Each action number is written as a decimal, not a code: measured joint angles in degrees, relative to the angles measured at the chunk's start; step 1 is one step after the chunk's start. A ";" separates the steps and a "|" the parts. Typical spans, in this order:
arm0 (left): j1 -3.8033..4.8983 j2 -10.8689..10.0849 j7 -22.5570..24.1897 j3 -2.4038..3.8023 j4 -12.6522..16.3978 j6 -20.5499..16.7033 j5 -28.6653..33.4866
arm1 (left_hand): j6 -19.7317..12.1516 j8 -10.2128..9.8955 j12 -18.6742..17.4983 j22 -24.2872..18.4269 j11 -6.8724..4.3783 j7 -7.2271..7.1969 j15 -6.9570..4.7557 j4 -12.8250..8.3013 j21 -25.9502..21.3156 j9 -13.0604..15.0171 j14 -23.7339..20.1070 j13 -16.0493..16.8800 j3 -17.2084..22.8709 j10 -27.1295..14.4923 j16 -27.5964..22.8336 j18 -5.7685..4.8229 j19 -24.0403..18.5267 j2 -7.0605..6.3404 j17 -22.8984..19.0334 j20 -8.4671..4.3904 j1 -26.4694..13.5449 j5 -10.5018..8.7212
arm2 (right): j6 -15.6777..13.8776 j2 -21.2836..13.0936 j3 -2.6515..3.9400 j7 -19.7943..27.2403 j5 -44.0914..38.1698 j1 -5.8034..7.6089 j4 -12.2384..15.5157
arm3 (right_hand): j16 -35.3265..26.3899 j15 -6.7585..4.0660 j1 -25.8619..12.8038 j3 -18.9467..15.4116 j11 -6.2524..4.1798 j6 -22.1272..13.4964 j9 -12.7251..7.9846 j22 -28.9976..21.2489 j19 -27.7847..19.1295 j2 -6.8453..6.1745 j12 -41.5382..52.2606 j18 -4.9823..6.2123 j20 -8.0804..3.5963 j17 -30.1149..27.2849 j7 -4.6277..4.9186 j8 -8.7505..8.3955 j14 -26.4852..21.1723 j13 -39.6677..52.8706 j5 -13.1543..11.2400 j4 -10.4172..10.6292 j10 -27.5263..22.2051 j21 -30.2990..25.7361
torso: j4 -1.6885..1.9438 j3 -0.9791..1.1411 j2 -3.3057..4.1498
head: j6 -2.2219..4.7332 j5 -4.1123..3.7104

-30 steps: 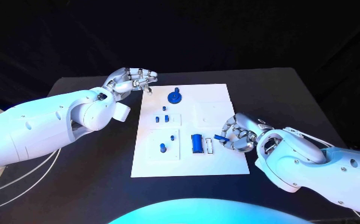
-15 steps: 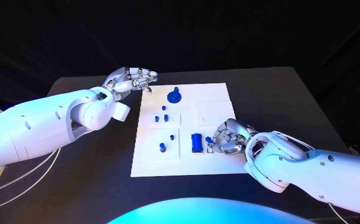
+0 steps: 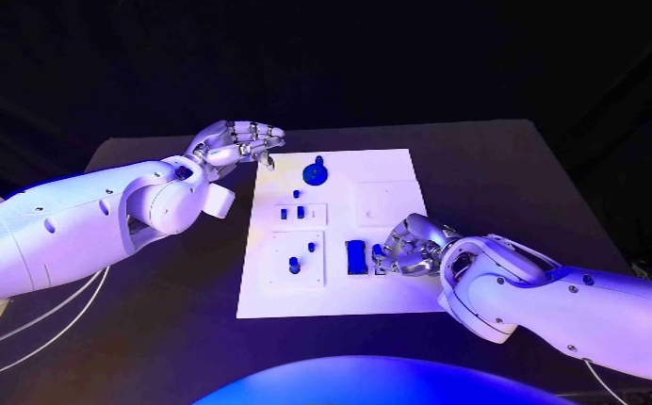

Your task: Assemble the parts on the task board

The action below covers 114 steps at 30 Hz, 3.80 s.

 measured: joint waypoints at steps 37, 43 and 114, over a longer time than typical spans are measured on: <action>0.00 -0.01 -0.44 0.00 -0.07 0.09 -0.03 | -0.20 0.00 0.00 -0.16 0.00 0.20 0.00 0.16 0.00 0.00 0.00 0.00 -0.16 0.00 0.00 0.00 0.00 0.00 0.00 0.00 0.00 0.00 | 2.62 0.12 -0.04 -0.99 -1.77 -0.43 0.83 | 0.00 0.01 -0.22 0.27 0.01 0.18 0.02 -0.02 0.00 0.24 0.00 0.00 0.00 -0.01 -0.16 -0.48 0.00 0.05 0.00 -0.27 0.00 -0.56 | -0.07 0.02 -0.03 | -0.34 0.13; 0.00 -0.01 -0.50 -0.01 -0.09 0.09 -0.04 | -0.20 0.00 0.00 -0.16 0.00 0.20 0.00 0.16 0.00 0.00 0.00 0.00 -0.16 0.00 0.00 0.00 0.00 0.00 0.00 0.00 0.00 0.00 | 2.62 -0.06 -0.04 -0.89 -2.19 -0.45 0.97 | 0.00 0.01 0.03 0.28 0.01 0.18 0.02 -0.02 0.00 -0.01 0.00 0.00 0.00 -0.02 -0.17 -0.47 0.00 0.04 0.00 -0.28 0.00 -0.56 | -0.06 0.02 -0.03 | -0.27 0.24; 0.00 -0.19 -0.70 0.00 -0.10 0.06 -0.05 | -0.20 0.00 0.24 -0.31 0.21 0.20 0.00 0.32 -0.21 -0.04 0.00 0.00 -0.32 -0.21 0.00 0.00 0.41 0.50 -0.01 0.01 0.50 0.00 | -0.51 -0.40 0.02 19.58 -8.42 -1.79 -4.23 | 0.00 1.77 10.80 13.27 2.68 -0.64 -6.13 -0.01 -0.01 -0.06 0.00 0.00 0.84 0.00 3.10 -8.79 -0.10 0.01 -0.23 -7.74 -0.21 -1.43 | -0.05 0.00 -0.04 | -0.88 0.70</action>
